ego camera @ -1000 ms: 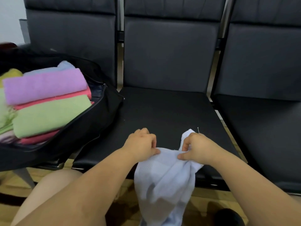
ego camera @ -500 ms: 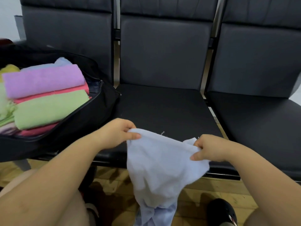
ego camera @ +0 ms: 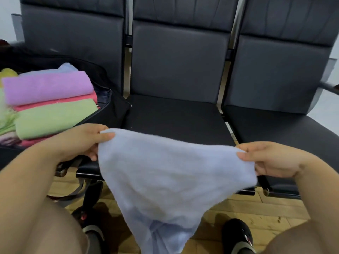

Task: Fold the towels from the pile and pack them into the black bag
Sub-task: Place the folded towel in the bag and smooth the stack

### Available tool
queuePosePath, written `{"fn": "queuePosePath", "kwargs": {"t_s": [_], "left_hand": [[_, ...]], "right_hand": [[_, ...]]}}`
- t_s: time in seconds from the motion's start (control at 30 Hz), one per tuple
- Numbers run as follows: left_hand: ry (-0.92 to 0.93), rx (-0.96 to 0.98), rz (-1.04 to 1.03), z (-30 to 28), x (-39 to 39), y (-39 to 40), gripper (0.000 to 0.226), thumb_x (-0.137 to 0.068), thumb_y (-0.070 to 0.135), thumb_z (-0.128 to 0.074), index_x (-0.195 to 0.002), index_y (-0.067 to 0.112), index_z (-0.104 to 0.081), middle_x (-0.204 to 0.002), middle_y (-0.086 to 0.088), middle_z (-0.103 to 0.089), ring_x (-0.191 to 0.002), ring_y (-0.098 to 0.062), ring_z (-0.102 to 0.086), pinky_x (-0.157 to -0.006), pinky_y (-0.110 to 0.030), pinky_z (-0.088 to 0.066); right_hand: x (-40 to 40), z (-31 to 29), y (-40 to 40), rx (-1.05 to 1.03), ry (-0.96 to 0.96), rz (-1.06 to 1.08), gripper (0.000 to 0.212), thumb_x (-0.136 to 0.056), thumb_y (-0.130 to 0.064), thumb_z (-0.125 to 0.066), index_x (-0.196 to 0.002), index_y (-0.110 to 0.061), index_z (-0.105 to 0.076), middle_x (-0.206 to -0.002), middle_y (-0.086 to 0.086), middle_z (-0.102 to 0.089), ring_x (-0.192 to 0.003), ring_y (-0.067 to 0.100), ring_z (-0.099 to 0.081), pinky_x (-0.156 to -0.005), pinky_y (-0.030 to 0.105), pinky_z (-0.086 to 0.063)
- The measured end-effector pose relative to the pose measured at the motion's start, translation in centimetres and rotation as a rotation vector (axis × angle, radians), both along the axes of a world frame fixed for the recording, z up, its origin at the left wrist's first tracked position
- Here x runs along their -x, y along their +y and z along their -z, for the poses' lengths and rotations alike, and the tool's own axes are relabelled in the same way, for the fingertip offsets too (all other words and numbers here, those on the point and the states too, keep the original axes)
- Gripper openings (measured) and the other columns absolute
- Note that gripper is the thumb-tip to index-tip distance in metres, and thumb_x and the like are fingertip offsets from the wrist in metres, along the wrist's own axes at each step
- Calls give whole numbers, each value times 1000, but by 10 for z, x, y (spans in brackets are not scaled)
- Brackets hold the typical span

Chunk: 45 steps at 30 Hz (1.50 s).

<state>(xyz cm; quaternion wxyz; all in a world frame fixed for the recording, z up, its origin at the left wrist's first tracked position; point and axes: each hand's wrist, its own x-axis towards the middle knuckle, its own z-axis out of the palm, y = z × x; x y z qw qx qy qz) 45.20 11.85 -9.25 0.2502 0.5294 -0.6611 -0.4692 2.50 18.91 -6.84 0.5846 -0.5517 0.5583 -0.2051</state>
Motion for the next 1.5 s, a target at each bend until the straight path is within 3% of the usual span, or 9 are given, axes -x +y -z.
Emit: {"fn": "queuePosePath", "kwargs": {"t_s": [0.1, 0.2, 0.27, 0.47, 0.7, 0.87, 0.97, 1.03, 1.5], "left_hand": [[271, -116, 47, -10, -13, 0, 74, -41, 63, -86, -94, 12, -74, -95, -23, -69, -78, -31, -63, -64, -32, -51], [108, 5, -124, -6, -7, -9, 69, -36, 69, -83, -73, 13, -70, -79, -19, -65, -73, -23, -55, -69, -32, -42], [-78, 110, -197, -5, 5, -14, 48, -55, 56, -82, -61, 13, -61, -63, -4, -56, -64, -15, -50, -62, -28, -37], [-386, 164, -232, -1, 35, -33, 43, -87, 30, -68, -49, 13, -56, -47, 1, -54, -49, -15, -48, -55, -28, -37], [148, 79, -475, 17, 78, -72, 17, -100, 20, -48, -99, 5, -56, -82, -6, -70, -71, -18, -68, -64, -31, -54], [-263, 248, -350, 52, 113, -88, 32, -95, 39, -49, -122, 22, -50, -121, -3, -61, -107, -24, -58, -88, -34, -45], [-670, 169, -90, 86, 135, -84, 83, -93, 59, -38, -153, 18, 4, -161, -7, -2, -148, -24, -7, -118, -35, -11], [-859, 219, -49, 98, 140, -89, 85, -92, 67, -23, -152, 19, 14, -159, -6, 18, -147, -23, 14, -119, -35, 7], [-885, 297, -55, 105, 152, -200, 80, -88, 73, -18, -153, 31, 5, -160, 1, 15, -147, -17, 14, -119, -33, 8]], "right_hand": [[6, -10, 1, 72, -184, 76, 87, -50, -50, -90, -119, -4, -64, -117, 19, -66, -102, 32, -64, -76, 36, -56], [13, -1, -10, 167, 56, 290, 65, -60, -53, -83, -105, -8, -70, -105, 15, -71, -98, 28, -66, -85, 40, -54], [12, 5, -16, 219, 217, 378, 27, -91, -31, -61, -99, -6, -69, -101, 16, -70, -99, 29, -66, -94, 44, -51], [7, 9, -33, 517, 804, 477, 24, -97, -31, -52, -81, -15, -61, -71, 2, -58, -70, 18, -53, -63, 31, -39], [-5, 35, -60, 627, 636, 806, 19, -99, -27, -43, -96, -15, -58, -88, 3, -66, -74, 14, -55, -58, 27, -36], [-36, 80, -83, 587, 590, 512, 43, -90, -31, -59, -128, -26, -40, -118, -17, -43, -113, 19, -46, -81, 30, -38], [-45, 121, -96, 511, 892, 317, 97, -84, -68, -41, -152, -18, 6, -159, -1, -7, -146, 24, -11, -117, 36, -17], [-38, 129, -110, 479, 1006, 294, 92, -89, -70, -30, -148, -23, 23, -160, 4, 14, -148, 24, 3, -120, 37, -2], [-12, 131, -227, 404, 1153, 238, 77, -90, -70, -17, -153, -30, 0, -161, 5, 7, -148, 25, 7, -119, 38, 2]]}}
